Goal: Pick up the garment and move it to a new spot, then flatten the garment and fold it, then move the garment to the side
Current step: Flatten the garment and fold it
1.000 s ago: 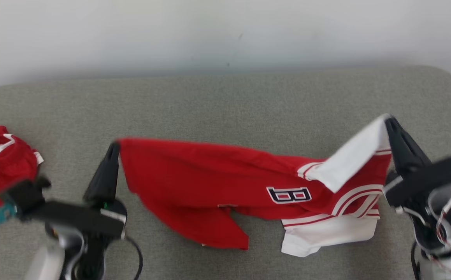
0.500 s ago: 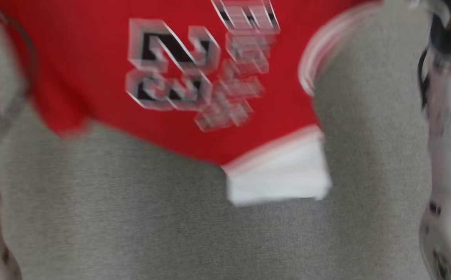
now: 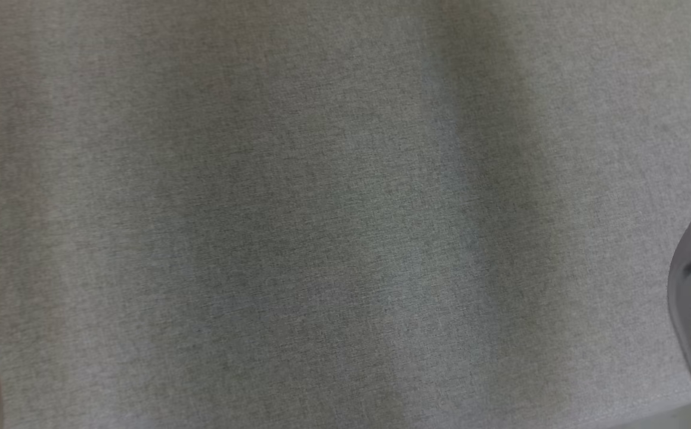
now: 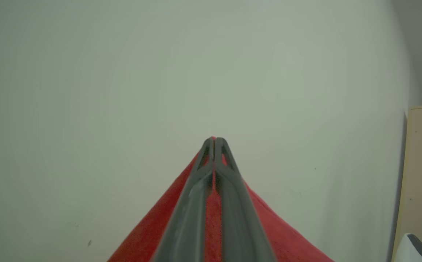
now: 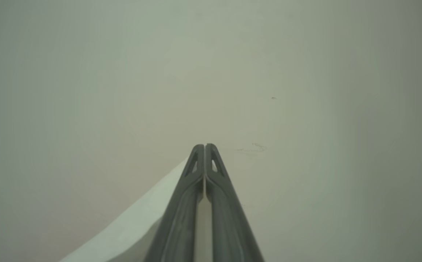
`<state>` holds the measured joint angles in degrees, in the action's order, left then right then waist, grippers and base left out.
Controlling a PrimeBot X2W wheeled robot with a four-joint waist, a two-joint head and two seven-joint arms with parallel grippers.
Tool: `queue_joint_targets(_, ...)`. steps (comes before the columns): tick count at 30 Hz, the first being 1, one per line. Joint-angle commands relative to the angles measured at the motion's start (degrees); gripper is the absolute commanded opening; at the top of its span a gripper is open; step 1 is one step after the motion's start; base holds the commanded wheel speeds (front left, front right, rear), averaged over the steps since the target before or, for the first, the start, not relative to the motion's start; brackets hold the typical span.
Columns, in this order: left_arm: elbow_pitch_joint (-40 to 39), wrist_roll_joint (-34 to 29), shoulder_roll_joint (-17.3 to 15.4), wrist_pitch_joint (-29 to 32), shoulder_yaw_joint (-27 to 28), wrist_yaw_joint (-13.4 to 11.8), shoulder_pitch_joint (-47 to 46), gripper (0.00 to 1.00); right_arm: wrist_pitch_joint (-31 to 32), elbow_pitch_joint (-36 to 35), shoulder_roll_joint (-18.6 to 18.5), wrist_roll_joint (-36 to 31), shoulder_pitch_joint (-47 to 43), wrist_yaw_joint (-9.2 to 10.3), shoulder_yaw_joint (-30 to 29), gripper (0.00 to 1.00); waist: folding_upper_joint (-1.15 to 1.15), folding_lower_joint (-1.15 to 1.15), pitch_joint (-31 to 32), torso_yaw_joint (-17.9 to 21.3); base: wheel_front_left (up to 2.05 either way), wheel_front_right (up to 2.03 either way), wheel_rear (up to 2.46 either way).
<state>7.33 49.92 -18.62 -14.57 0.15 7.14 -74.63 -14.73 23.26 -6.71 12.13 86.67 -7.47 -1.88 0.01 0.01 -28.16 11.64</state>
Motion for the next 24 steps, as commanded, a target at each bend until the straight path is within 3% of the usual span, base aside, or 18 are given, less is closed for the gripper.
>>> queue_joint_targets(1,-0.5,0.5,-1.2,-0.5,-2.2,0.4,5.3,0.00,-0.3,1.3,-0.9,0.4,-4.3,-0.03,3.0,0.00,-0.01,-0.01,-0.7,0.7,0.00,0.00,0.00)
queue_joint_targets(5,-1.8,1.0,-3.2,-0.6,-5.6,0.3,16.8,0.00,2.2,3.9,-3.2,3.6,-12.7,-0.03,10.8,0.00,-0.01,-0.01,-1.1,1.5,0.00,0.00,0.00)
queue_joint_targets(13,0.8,2.3,0.5,-0.6,-6.8,0.3,41.6,0.00,14.7,1.5,-10.8,16.7,-33.0,-0.03,23.9,0.00,-0.01,-0.01,3.6,1.0,0.00,0.00,0.00)
queue_joint_targets(17,5.5,6.0,2.4,-0.6,-8.4,0.3,51.3,0.00,21.6,-1.9,-15.0,22.2,-42.3,-0.03,24.9,0.00,-0.01,-0.01,9.6,0.2,0.00,0.00,0.00)
queue_joint_targets(24,10.8,12.7,3.2,1.8,-12.5,0.2,61.3,0.00,33.1,-7.5,-19.6,25.4,-54.8,-0.03,24.3,0.00,-0.01,-0.01,18.5,-0.4,0.00,0.00,0.00)
